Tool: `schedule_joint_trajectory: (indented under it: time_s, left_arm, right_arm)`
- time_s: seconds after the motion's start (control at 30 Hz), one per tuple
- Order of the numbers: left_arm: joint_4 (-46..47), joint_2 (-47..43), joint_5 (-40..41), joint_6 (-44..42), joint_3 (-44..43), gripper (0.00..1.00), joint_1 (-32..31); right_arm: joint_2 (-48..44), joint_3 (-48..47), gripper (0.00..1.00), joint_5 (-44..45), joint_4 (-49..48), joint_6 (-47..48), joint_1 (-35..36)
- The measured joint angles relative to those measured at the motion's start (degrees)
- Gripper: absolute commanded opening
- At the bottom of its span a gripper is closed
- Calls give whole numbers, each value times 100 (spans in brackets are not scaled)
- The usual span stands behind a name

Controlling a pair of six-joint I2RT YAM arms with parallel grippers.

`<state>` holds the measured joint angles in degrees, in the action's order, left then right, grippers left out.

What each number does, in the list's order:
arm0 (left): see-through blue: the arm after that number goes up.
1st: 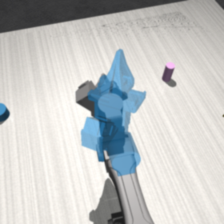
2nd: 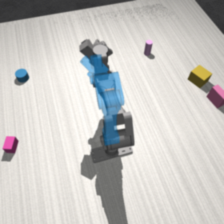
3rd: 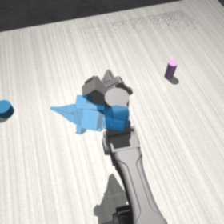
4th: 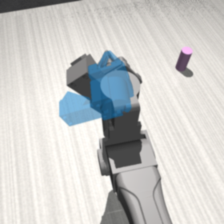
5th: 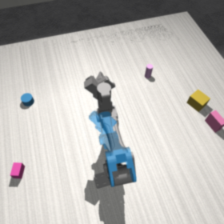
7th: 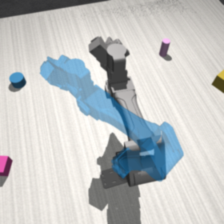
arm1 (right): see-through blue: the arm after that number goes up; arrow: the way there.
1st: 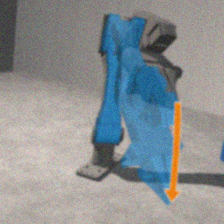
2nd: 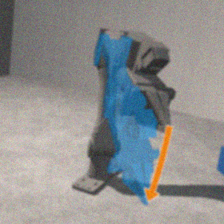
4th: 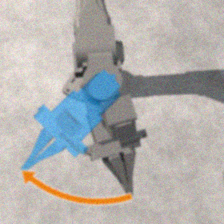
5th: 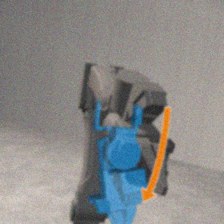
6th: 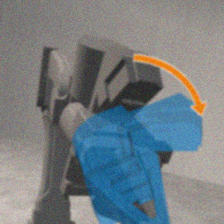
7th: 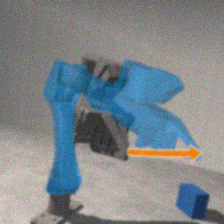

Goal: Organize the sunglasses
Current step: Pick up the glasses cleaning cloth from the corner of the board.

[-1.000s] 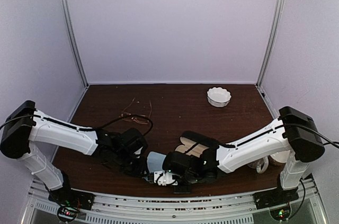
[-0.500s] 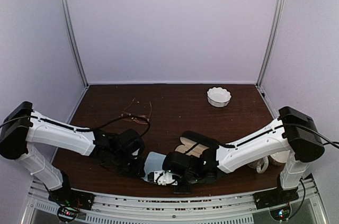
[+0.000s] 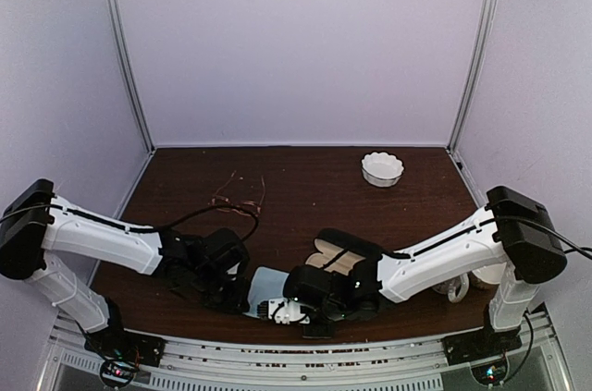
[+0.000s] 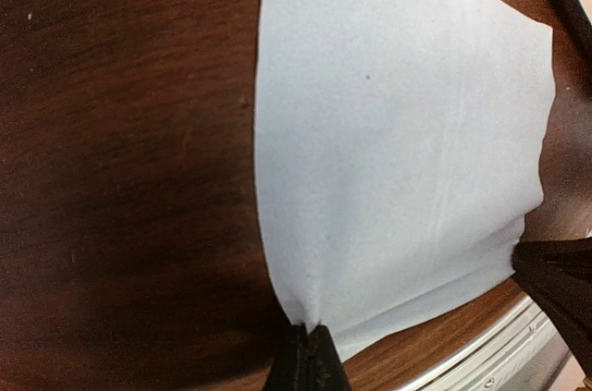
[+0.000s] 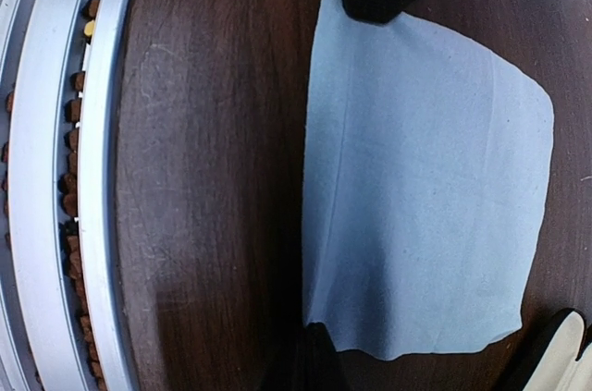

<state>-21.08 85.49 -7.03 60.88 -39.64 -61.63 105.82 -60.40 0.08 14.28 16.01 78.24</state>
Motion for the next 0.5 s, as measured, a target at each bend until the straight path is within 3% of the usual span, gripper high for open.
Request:
schedule_joint_trajectory:
  time_s: [0.5]
  left_arm:
    - [-306, -649, 46, 238, 144, 0, -184]
  right_arm:
    - [-46, -55, 0, -28, 61, -238, 186]
